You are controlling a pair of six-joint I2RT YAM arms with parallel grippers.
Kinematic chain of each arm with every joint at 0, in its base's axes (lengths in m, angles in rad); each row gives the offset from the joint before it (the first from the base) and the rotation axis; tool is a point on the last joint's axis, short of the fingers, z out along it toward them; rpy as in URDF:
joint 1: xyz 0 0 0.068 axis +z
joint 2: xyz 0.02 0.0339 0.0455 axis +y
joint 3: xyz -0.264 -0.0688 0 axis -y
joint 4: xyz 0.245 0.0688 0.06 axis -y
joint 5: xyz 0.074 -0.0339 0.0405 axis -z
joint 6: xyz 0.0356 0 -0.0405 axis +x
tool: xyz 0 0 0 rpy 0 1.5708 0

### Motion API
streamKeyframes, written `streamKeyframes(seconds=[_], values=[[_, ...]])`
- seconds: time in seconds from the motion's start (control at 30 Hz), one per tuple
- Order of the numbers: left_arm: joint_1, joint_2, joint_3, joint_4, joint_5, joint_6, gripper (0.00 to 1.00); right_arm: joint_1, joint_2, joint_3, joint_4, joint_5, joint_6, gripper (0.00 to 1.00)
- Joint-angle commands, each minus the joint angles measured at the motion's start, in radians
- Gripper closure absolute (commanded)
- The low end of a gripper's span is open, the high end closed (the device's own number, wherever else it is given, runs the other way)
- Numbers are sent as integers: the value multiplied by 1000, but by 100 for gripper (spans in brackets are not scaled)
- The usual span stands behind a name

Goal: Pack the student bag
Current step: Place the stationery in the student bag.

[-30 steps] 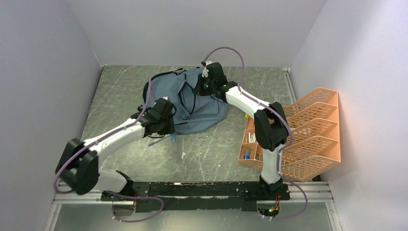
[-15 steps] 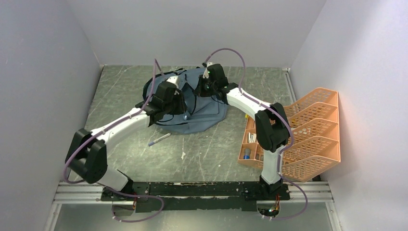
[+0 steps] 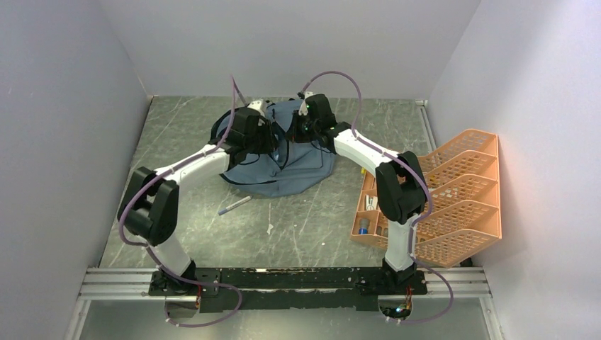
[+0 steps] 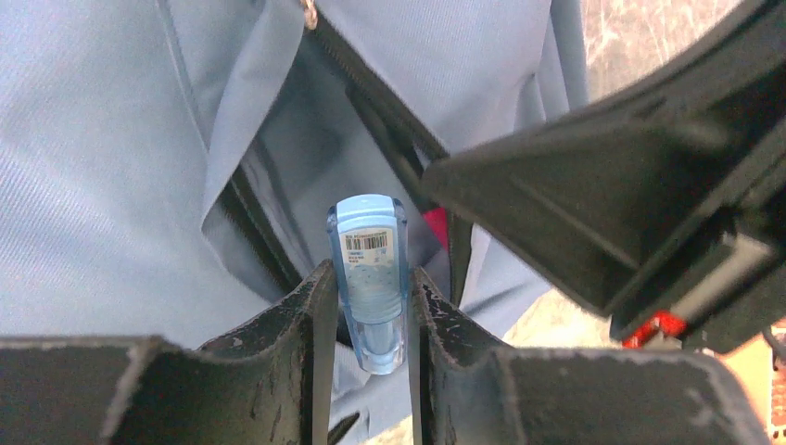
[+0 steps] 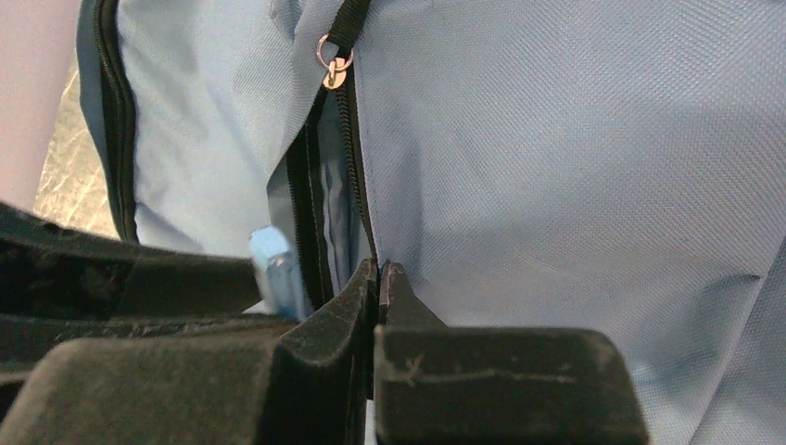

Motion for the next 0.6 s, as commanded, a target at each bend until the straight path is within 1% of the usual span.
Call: streamKeyframes(seconds=[0.0,0.13,0.3,0.33,0.4,0.43,0.5,0.57], values=[[16,57,83,91,39,15,95,-9,-41,-26,-19,-22,13,100],[17,110,116,126,50,7,95,-7,-56,-44,12,-37,22,100],[17,184,182,76,46,-1,94,-8,-61,-47,20,-57,26,100],[17,189,184,76,50,-5,90,-9,-65,-48,22,-57,26,100],[17,187,171,83,55,-14,79,-8,-74,-57,32,-54,27,100],[17,183,166,87,55,-15,76,-8,-77,-60,36,-53,27,100],[18,177,159,85,54,-18,69,-8,-81,-66,44,-54,29,100],[17,169,156,77,55,-17,66,-9,-82,-68,46,-57,27,100]])
